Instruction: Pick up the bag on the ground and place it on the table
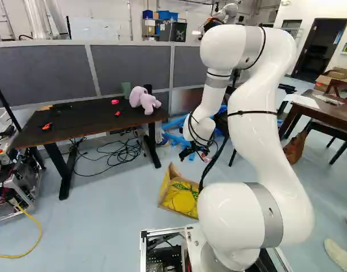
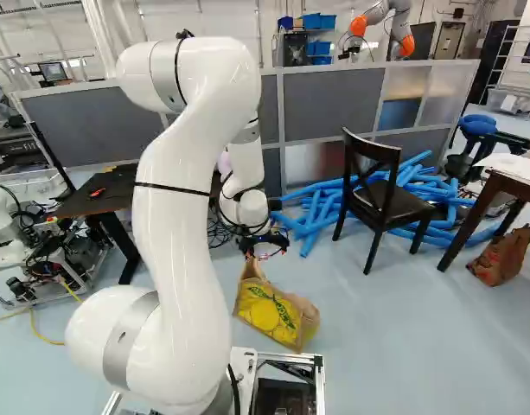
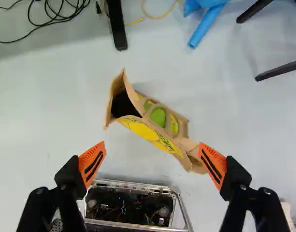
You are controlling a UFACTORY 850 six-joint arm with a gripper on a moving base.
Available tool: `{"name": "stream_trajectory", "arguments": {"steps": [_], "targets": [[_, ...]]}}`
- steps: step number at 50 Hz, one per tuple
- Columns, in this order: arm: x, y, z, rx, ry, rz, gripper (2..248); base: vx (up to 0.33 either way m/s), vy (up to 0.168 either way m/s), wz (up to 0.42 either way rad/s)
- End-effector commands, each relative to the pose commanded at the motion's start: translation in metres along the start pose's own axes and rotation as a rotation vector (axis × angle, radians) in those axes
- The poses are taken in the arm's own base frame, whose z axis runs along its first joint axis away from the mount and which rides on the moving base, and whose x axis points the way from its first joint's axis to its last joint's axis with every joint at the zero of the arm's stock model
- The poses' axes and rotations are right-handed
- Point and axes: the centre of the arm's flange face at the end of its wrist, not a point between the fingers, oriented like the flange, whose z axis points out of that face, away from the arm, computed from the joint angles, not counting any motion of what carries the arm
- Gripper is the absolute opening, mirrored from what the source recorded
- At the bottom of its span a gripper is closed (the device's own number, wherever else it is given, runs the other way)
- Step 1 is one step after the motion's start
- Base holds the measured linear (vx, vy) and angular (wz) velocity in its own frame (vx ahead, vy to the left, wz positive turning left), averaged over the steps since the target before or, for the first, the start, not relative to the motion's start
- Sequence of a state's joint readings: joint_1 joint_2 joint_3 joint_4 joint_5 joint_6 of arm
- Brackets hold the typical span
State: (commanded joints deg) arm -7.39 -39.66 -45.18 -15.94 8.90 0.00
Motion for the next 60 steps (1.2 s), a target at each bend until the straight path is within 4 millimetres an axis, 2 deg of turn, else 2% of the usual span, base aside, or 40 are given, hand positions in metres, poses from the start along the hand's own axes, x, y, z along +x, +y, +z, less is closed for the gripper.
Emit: {"name": "stream_trajectory", "arguments": {"steps": [15, 60], "targets": [[-0.005, 0.001, 0.022, 0.017, -0.086, -0.079, 247, 0.000, 0.000, 0.000], [-0.009, 0.003, 0.091, 0.078, -0.153, -0.548, 247, 0.000, 0.000, 0.000]]}}
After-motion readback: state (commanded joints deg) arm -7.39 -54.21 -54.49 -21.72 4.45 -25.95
